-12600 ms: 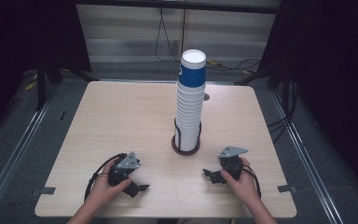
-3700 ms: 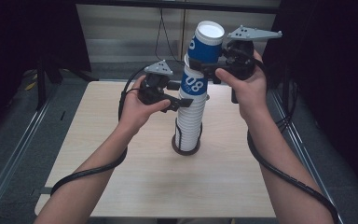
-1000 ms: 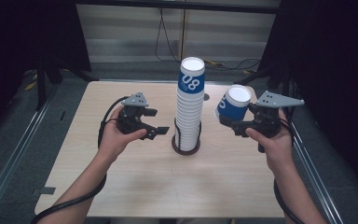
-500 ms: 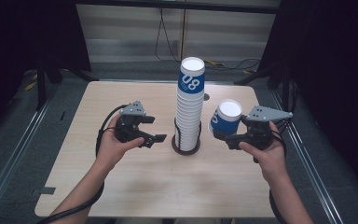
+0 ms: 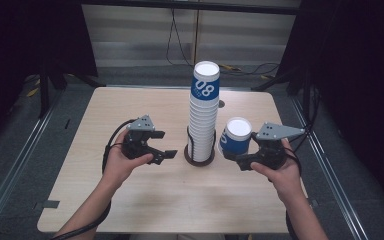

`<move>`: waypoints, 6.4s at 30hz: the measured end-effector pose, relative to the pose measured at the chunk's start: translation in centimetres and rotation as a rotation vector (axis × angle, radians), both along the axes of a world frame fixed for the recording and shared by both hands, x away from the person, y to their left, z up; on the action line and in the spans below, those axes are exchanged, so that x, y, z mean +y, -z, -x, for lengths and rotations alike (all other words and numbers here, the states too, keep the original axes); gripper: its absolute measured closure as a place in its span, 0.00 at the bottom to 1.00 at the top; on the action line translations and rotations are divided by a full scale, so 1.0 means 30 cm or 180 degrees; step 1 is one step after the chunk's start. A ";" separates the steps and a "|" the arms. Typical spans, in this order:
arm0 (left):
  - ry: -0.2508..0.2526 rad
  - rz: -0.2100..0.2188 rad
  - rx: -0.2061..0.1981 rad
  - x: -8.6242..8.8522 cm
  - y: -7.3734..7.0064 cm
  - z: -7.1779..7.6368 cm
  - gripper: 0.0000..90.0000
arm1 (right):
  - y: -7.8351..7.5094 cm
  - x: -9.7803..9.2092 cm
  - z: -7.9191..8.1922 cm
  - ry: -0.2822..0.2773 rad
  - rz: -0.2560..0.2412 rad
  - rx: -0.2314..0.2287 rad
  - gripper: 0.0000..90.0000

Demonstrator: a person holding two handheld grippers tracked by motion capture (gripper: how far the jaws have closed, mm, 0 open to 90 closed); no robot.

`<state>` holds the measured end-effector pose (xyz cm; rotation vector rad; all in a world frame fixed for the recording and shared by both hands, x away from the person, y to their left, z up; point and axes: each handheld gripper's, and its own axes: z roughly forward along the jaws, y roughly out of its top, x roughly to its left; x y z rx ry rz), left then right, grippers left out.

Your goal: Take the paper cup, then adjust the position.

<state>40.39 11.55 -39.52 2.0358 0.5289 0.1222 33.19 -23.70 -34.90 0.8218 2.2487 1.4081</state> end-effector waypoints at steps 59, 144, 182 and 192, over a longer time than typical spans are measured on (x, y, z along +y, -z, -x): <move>0.0209 -0.0236 0.0103 0.066 0.174 0.077 0.18 | 0.159 0.218 -0.074 -0.0801 0.1047 0.0581 0.24; 0.0552 -0.0224 0.0213 0.034 0.172 0.113 0.18 | 0.171 0.404 -0.120 -0.1544 0.2351 0.0946 0.24; 0.0669 -0.0126 0.0152 -0.001 0.148 0.112 0.17 | 0.197 0.466 -0.120 -0.1705 0.2469 0.0967 0.24; 0.0722 -0.0122 0.0135 -0.006 0.145 0.116 0.17 | 0.204 0.475 -0.120 -0.1742 0.2482 0.0952 0.24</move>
